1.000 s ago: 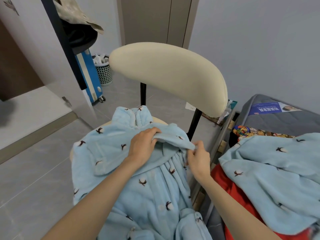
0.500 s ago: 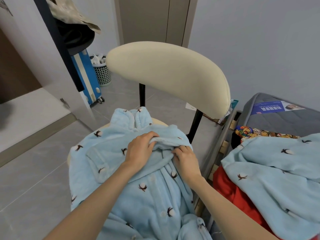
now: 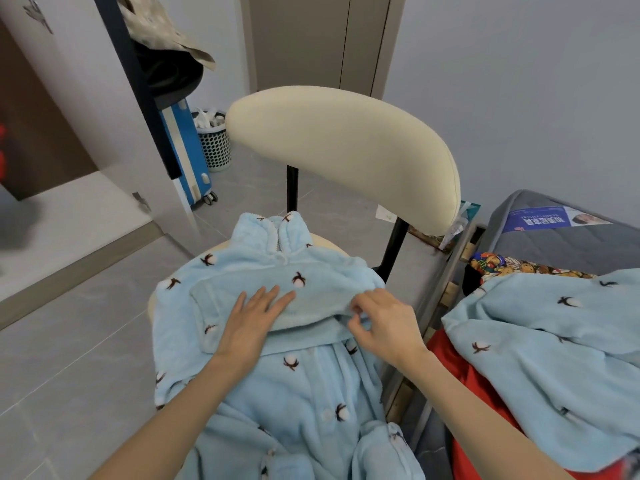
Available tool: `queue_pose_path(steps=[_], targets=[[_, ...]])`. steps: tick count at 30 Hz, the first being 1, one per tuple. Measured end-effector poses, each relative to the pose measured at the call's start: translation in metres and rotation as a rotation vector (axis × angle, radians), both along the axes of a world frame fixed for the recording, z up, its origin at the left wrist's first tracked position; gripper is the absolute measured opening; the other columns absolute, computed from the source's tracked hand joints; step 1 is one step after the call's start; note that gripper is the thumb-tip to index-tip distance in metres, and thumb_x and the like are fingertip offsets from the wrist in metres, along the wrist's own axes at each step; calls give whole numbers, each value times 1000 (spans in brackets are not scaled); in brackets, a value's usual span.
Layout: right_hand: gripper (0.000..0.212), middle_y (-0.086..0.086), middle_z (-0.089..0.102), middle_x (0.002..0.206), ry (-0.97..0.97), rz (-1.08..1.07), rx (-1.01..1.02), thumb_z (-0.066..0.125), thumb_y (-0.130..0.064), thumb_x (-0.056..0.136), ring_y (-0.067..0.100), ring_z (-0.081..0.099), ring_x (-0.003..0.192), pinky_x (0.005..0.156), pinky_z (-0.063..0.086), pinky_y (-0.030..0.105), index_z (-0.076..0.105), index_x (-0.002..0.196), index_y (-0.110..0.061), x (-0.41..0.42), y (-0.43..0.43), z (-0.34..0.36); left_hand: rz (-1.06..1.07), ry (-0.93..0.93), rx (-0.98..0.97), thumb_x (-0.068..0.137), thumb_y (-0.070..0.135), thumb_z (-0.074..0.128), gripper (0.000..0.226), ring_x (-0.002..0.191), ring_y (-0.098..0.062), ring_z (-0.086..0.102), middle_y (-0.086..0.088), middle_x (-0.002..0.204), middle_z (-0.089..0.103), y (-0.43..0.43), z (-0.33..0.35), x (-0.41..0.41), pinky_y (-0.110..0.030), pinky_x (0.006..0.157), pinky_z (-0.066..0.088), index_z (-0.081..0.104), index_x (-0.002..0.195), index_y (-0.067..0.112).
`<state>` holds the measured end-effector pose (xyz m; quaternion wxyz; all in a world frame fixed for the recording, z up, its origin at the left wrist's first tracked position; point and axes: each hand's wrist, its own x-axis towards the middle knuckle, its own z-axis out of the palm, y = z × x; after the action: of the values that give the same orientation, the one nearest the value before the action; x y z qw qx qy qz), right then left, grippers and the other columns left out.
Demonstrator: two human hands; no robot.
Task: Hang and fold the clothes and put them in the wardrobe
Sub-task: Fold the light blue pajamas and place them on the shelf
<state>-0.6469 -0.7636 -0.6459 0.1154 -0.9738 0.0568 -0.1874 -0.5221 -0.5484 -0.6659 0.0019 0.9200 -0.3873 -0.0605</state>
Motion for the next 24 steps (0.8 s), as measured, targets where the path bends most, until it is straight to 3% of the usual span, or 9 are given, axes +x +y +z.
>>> queue_pose_path(steps=[1,3,5,7,9,13,17,20,24], targets=[[24,-3,64,98,-50,42,-18,56,-27,79,21,60,95,71,50,32,66,99,-19,3,3,2,-2,-21,32,93,-5,33,82,150,-18,0,4,163,-1,7,1,1,-38,120,-5,-4,152,37],[51,4,45,140,182,66,-48,60,-28,84,29,39,131,105,38,43,50,134,-25,12,7,2,-39,-100,114,96,-1,33,78,150,-21,-4,3,162,-5,17,4,2,-40,119,-8,-8,152,35],[59,3,14,159,472,24,-86,49,-25,95,33,16,145,115,22,47,26,149,-34,15,12,-7,-60,-164,186,98,-1,30,76,149,-24,-7,1,162,-10,25,3,2,-44,118,-10,-12,151,33],[61,0,-14,162,674,-3,-109,35,-23,102,40,-6,147,118,10,54,6,154,-37,11,18,-23,13,-122,264,99,1,30,77,149,-27,-10,-3,161,-15,35,-1,-1,-49,117,-6,-14,150,35],[61,-2,-28,158,783,-16,-71,28,-35,102,45,-23,142,116,-4,60,-6,152,-40,7,23,-36,143,56,298,94,0,38,88,146,-30,-19,-8,158,-25,44,-6,-3,-55,116,-2,-18,149,40],[50,-6,-17,161,694,-66,97,18,-47,101,41,-25,142,112,-16,62,9,150,-49,20,23,-26,201,363,202,90,33,46,88,136,-33,-39,-14,150,-39,37,-4,-2,-59,111,-19,-18,149,39],[55,-11,-20,160,575,-77,38,18,-61,98,32,-30,143,107,-18,64,-9,145,-57,39,27,-26,179,193,-26,97,55,26,66,138,-31,-37,-7,153,-36,16,-8,5,-57,112,-20,-14,149,45],[59,-12,-25,158,612,-86,7,15,-68,94,31,-30,143,108,-17,67,-16,142,-58,55,32,-37,216,114,10,98,58,15,58,139,-37,-34,-10,155,-33,5,-20,12,-58,111,-19,-14,147,48],[61,-16,-36,151,652,-128,-5,5,-78,84,31,-34,141,108,-18,65,-23,136,-61,62,20,-57,384,133,-22,95,65,16,58,140,-37,-31,-9,155,-33,22,-43,31,-52,113,-21,-14,143,55]])
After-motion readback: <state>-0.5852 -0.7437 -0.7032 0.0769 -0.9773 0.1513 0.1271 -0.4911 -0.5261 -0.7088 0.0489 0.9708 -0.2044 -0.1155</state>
